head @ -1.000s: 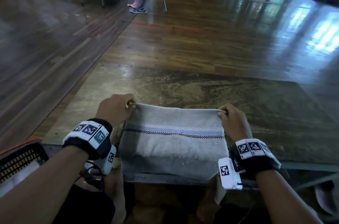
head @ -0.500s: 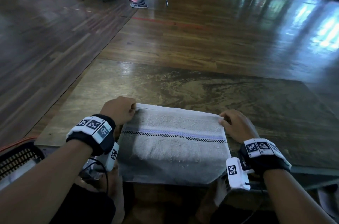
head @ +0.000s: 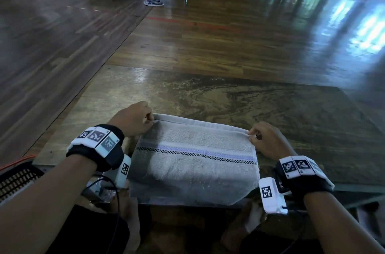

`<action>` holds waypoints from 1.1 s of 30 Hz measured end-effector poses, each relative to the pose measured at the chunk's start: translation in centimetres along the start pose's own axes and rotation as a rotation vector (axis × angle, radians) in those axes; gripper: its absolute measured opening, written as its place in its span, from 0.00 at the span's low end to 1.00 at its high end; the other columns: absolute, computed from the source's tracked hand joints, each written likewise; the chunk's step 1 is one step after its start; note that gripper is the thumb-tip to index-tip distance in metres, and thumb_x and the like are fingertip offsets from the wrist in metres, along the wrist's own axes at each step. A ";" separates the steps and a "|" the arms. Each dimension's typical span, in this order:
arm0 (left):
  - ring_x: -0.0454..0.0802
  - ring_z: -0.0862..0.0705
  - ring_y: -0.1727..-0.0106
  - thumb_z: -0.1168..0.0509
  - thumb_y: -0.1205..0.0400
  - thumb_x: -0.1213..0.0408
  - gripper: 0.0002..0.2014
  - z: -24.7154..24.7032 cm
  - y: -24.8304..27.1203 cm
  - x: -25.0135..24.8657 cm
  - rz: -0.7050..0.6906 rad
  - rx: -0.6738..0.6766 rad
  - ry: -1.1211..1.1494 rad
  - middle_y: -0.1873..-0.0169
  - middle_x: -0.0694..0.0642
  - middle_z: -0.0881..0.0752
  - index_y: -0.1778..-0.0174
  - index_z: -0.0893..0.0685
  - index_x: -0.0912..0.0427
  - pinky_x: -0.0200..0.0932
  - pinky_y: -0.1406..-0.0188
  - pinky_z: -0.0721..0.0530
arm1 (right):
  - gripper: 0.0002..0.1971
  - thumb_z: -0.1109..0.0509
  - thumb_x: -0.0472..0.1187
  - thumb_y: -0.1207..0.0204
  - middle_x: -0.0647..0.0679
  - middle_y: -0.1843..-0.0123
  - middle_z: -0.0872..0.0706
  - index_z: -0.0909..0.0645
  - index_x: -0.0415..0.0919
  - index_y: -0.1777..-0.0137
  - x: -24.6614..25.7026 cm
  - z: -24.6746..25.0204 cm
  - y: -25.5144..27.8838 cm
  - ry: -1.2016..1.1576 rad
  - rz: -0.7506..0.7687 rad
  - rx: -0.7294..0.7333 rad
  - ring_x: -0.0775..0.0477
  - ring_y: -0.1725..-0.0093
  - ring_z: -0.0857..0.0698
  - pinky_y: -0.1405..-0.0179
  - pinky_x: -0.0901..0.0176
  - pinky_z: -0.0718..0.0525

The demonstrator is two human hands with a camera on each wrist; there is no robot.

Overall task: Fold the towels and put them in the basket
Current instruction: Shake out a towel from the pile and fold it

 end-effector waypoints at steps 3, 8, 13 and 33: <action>0.51 0.19 0.53 0.33 0.23 0.64 0.03 0.7 0.7 -0.9 -0.068 -0.036 0.083 0.56 0.51 0.20 0.61 0.19 0.58 0.53 0.50 0.18 | 0.10 0.30 0.33 0.29 0.54 0.59 0.20 0.24 0.49 0.57 -0.3 0.3 0.8 -0.068 0.017 -0.047 0.49 0.59 0.19 0.61 0.55 0.21; 0.44 0.18 0.58 0.31 0.24 0.69 0.03 1.8 3.3 -2.3 -0.167 -0.125 0.214 0.61 0.49 0.16 0.62 0.18 0.58 0.48 0.52 0.16 | 0.09 0.33 0.34 0.28 0.57 0.58 0.22 0.19 0.48 0.53 -0.4 1.5 2.2 -0.099 0.045 -0.090 0.54 0.58 0.20 0.61 0.59 0.22; 0.39 0.18 0.58 0.32 0.23 0.71 0.09 2.7 7.3 -3.4 -0.205 -0.246 0.343 0.62 0.45 0.16 0.58 0.21 0.50 0.36 0.58 0.18 | 0.14 0.29 0.35 0.28 0.59 0.59 0.21 0.24 0.58 0.62 -0.3 4.2 4.9 -0.114 0.095 -0.111 0.61 0.58 0.20 0.63 0.68 0.27; 0.54 0.14 0.56 0.33 0.21 0.70 0.02 13.7 17.3 -7.2 -0.279 -0.264 0.398 0.59 0.56 0.12 0.56 0.16 0.61 0.47 0.53 0.16 | 0.09 0.27 0.37 0.27 0.56 0.62 0.12 0.18 0.54 0.59 6.7 16.7 14.7 -0.161 0.340 -0.199 0.61 0.58 0.15 0.64 0.75 0.22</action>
Point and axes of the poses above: each hand's wrist, its own y-axis away from the middle knuckle, its own z-axis out of the back of the hand, x = y × z, the point moved 4 cm from there along -y, towards the middle knuckle
